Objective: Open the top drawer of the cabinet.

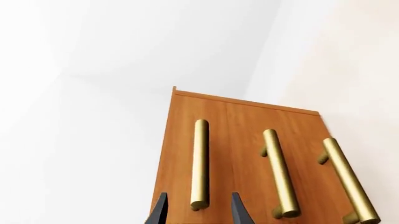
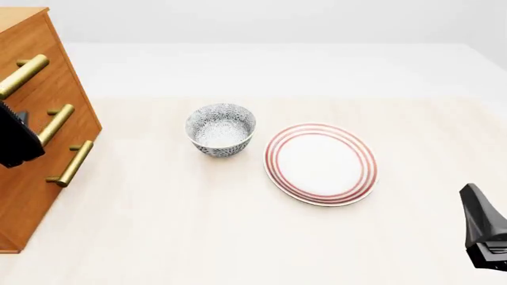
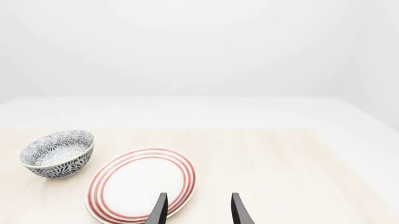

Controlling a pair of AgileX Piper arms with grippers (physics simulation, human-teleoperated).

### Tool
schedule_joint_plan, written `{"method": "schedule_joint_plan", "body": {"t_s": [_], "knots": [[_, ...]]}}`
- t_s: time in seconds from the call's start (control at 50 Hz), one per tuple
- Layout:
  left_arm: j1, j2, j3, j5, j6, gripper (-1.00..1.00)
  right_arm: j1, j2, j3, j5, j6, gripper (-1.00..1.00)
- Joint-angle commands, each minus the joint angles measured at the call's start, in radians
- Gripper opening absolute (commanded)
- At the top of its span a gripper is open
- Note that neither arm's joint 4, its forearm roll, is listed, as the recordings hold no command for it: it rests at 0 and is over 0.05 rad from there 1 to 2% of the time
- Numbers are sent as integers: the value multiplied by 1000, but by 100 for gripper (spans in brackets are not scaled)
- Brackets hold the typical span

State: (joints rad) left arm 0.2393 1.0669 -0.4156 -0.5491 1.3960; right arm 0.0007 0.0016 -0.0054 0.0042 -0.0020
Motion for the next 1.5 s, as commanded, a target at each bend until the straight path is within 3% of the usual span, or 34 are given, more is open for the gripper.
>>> {"method": "schedule_joint_plan", "body": {"t_s": [0.02,0.68,0.7,1.5], "knots": [[24,9,-24,-2,2,100,0,0,1,-1,0,100],[36,158,-93,-64,11,100,0,0,1,-1,0,100],[34,158,-90,-69,13,-100,0,0,1,-1,0,100],[-45,44,49,-128,99,-100,0,0,1,-1,0,100]]}}
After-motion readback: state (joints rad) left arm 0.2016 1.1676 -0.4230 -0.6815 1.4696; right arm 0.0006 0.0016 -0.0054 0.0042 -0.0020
